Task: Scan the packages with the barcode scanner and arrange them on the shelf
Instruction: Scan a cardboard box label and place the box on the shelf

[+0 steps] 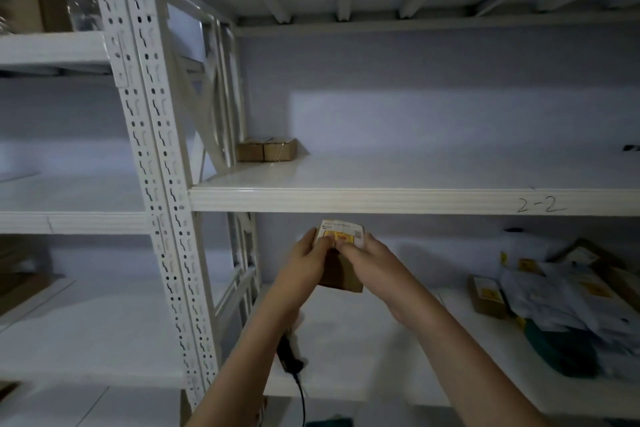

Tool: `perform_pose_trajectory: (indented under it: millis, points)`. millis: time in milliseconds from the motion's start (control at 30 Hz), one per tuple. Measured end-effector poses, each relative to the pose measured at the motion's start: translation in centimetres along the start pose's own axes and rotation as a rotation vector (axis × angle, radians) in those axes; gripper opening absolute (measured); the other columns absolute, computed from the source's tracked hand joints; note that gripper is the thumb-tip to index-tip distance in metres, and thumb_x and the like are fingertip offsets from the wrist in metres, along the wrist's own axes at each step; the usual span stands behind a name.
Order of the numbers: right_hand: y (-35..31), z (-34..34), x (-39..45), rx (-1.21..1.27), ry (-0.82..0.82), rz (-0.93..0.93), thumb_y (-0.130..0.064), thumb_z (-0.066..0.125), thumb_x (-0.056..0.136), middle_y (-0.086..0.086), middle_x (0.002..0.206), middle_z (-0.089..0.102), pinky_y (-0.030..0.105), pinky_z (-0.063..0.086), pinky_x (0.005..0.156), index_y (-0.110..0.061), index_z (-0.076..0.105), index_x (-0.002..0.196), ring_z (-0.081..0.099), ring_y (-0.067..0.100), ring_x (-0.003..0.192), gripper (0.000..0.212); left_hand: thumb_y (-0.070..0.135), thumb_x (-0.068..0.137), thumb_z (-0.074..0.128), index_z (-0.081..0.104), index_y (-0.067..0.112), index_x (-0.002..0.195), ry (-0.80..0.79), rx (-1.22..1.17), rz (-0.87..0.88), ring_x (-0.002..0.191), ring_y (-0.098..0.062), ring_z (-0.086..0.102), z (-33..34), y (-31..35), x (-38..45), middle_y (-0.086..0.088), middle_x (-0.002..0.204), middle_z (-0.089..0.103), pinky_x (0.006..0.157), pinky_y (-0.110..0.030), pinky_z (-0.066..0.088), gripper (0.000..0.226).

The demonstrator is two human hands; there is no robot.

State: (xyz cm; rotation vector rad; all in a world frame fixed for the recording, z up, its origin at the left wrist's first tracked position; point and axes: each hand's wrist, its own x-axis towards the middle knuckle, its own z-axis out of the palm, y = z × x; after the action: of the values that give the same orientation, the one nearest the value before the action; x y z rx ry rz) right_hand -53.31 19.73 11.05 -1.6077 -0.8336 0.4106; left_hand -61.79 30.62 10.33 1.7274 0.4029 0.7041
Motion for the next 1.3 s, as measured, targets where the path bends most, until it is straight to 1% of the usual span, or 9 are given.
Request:
perform_pose_trajectory:
  millis: [133, 200, 267, 333, 500, 600, 700, 933, 1300]
  points:
    - [-3.5, -1.6, -0.3, 0.019, -0.011, -0.080, -0.045, 0.061, 0.094, -0.017, 0.124, 0.067, 0.023, 0.049, 0.093, -0.035, 0.055, 0.134, 0.063, 0.002, 0.112, 0.042, 0.054, 0.081, 0.050, 0.061, 0.044, 0.122, -0.034, -0.053, 0.072, 0.112, -0.008, 0.063, -0.4, 3.6, -0.2, 0.011, 0.120, 0.068, 0.102, -0.034, 0.047, 0.043]
    - [-5.0, -2.3, 0.3, 0.016, -0.022, -0.117, -0.044, 0.063, 0.093, -0.017, 0.123, 0.067, 0.026, 0.050, 0.098, -0.036, 0.055, 0.134, 0.063, 0.004, 0.113, 0.043, 0.051, 0.081, 0.051, 0.065, 0.050, 0.113, -0.061, -0.058, 0.135, 0.110, -0.004, 0.064, -0.5, 5.0, 0.3, 0.016, 0.115, 0.070, 0.100, -0.032, 0.047, 0.035]
    - [-6.0, -2.8, 1.1, 0.010, -0.054, -0.170, -0.041, 0.066, 0.092, -0.026, 0.115, 0.068, 0.017, 0.052, 0.084, -0.043, 0.055, 0.128, 0.063, -0.003, 0.110, 0.038, 0.044, 0.085, 0.051, 0.067, 0.062, 0.093, -0.115, -0.059, 0.206, 0.103, 0.005, 0.065, -0.9, 6.3, 1.0, 0.025, 0.105, 0.071, 0.092, -0.024, 0.045, 0.025]
    - [-6.6, -3.4, 2.1, 0.001, -0.109, -0.231, -0.032, 0.071, 0.091, -0.031, 0.109, 0.069, 0.008, 0.050, 0.072, -0.048, 0.053, 0.123, 0.064, -0.011, 0.104, 0.040, 0.037, 0.089, 0.051, 0.066, 0.058, 0.101, -0.143, -0.034, 0.273, 0.109, 0.002, 0.064, -1.5, 7.2, 2.1, 0.021, 0.113, 0.070, 0.093, -0.024, 0.046, 0.029]
    - [-7.0, -3.7, 7.1, -0.086, -0.031, -0.321, -0.018, 0.081, 0.082, -0.015, 0.128, 0.065, 0.018, 0.050, 0.095, -0.032, 0.041, 0.141, 0.064, -0.001, 0.113, 0.073, 0.037, 0.080, 0.058, 0.056, 0.065, 0.108, -0.114, 0.032, 0.362, 0.115, 0.007, 0.057, -2.6, 7.4, 7.0, 0.015, 0.127, 0.056, 0.091, -0.012, 0.047, 0.040]
    - [-7.1, -3.4, 11.4, -0.183, -0.012, -0.335, -0.009, 0.078, 0.084, -0.006, 0.127, 0.065, 0.012, 0.052, 0.087, -0.022, 0.048, 0.138, 0.066, -0.006, 0.103, 0.063, 0.026, 0.087, 0.060, 0.046, 0.040, 0.136, -0.090, 0.239, 0.394, 0.129, -0.010, 0.047, -3.9, 6.2, 11.5, 0.008, 0.133, 0.049, 0.109, -0.031, 0.040, 0.053]
    - [-7.1, -2.8, 16.1, -0.347, -0.029, -0.307, -0.017, 0.079, 0.084, -0.005, 0.128, 0.064, 0.029, 0.052, 0.101, -0.024, 0.050, 0.137, 0.064, 0.007, 0.112, 0.061, 0.020, 0.093, 0.059, 0.053, 0.025, 0.136, -0.095, 0.508, 0.456, 0.115, -0.014, 0.058, -5.7, 5.6, 16.4, 0.006, 0.124, 0.060, 0.096, -0.020, 0.044, 0.044]
    - [-7.6, -1.2, 24.6, -0.693, -0.034, -0.225, -0.037, 0.081, 0.081, -0.003, 0.128, 0.063, 0.023, 0.042, 0.081, -0.026, 0.060, 0.133, 0.057, 0.015, 0.105, 0.057, 0.025, 0.090, 0.067, 0.062, 0.026, 0.128, -0.094, 0.917, 0.450, 0.106, -0.018, 0.061, -9.5, 4.7, 25.5, -0.001, 0.120, 0.066, 0.085, -0.024, 0.046, 0.039]
    - [-9.4, 0.5, 34.5, -1.159, -0.213, -0.043, -0.031, 0.059, 0.096, 0.006, 0.129, 0.060, 0.034, 0.049, 0.093, -0.019, 0.049, 0.143, 0.058, 0.024, 0.111, 0.050, 0.020, 0.099, 0.042, 0.062, 0.034, 0.128, -0.157, 1.257, 0.433, 0.111, -0.027, 0.055, -12.3, 3.8, 34.3, -0.005, 0.126, 0.060, 0.091, -0.038, 0.045, 0.038]
